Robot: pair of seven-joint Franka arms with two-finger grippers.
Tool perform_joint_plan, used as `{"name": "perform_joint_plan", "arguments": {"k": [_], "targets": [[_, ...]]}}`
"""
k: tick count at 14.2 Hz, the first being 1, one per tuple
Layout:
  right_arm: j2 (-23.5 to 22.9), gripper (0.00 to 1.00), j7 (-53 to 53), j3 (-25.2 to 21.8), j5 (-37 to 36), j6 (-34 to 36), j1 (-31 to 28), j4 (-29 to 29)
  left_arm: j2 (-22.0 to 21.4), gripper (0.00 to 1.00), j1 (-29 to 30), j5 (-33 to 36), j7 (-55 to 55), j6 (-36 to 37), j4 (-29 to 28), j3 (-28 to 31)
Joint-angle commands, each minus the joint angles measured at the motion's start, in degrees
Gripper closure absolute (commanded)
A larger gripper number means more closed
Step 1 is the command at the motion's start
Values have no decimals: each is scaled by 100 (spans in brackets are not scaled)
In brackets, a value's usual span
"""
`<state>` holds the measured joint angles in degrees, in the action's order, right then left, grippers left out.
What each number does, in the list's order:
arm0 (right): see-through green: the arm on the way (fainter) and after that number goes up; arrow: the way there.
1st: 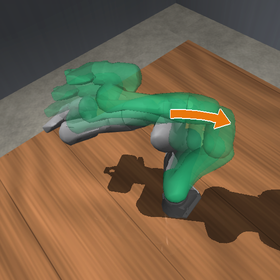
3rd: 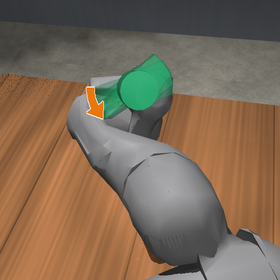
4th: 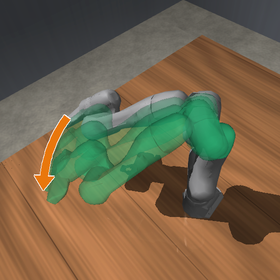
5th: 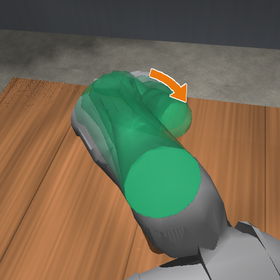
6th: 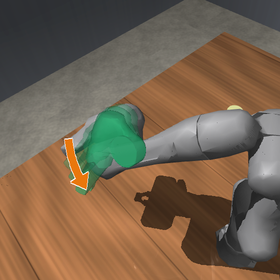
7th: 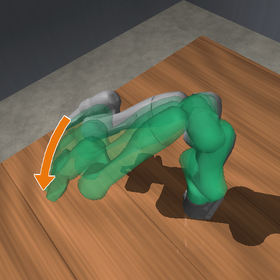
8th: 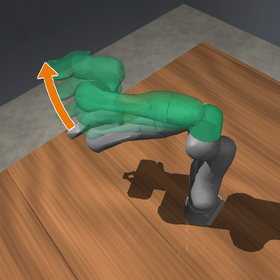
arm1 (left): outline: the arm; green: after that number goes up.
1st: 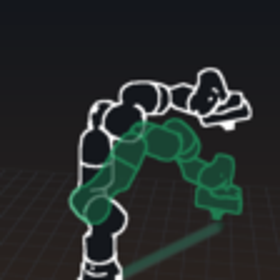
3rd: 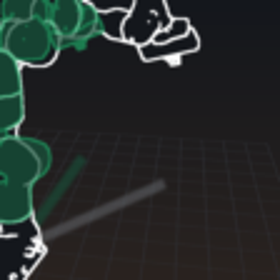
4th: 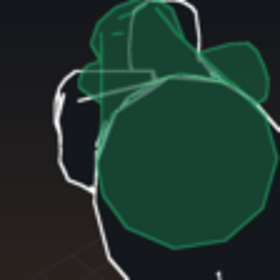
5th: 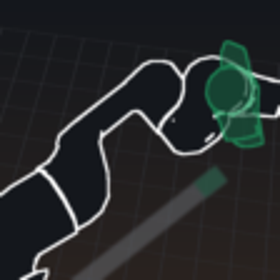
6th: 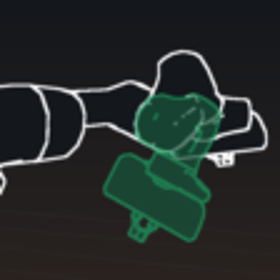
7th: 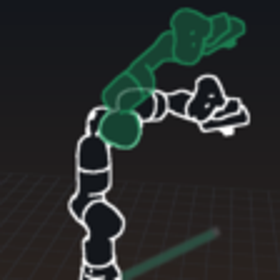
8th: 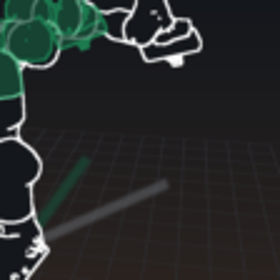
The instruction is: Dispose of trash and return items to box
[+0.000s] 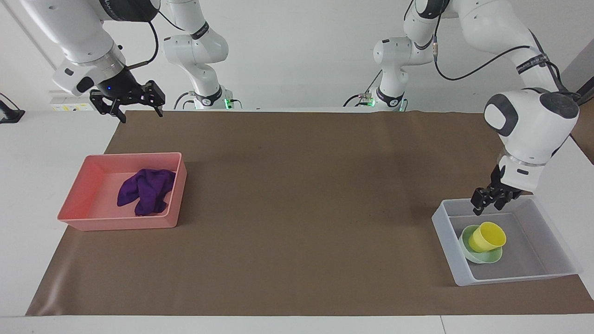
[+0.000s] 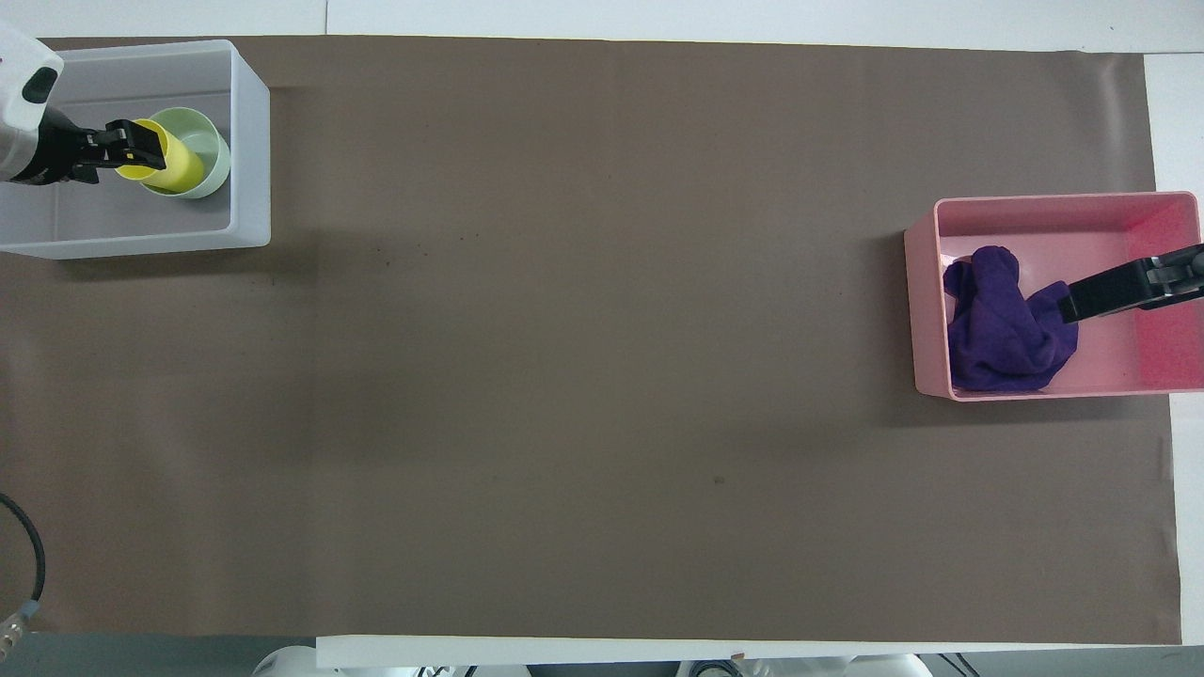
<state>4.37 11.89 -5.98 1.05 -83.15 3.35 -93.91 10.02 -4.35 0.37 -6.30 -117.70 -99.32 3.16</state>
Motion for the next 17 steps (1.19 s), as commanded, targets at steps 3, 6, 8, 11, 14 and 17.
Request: {"name": "perform_joint_plan", "arguments": {"k": [3, 6, 8, 11, 14, 17], "targets": [[64, 0, -38, 36, -9, -52, -1, -75, -1281, 0, -189, -11, 507, 1678, -333, 71], [64, 0, -29, 36, -17, -35, -10, -75, -1608, 0, -661, -10, 831, 1872, -422, 472], [90, 0, -38, 36, -17, -52, -45, -136, -1740, 0, -1243, -10, 911, 2145, -238, 1036], [99, 0, -38, 36, -17, -26, -62, -136, -1688, 0, -1009, -10, 920, 2102, -79, 828], [99, 0, -20, -8, -9, -8, -89, -145, -1652, 0, -401, -19, 920, 2145, -35, 98], [143, 0, -20, -8, -17, -61, -71, -268, -1652, 0, -392, -19, 920, 2190, -8, 79]]}}
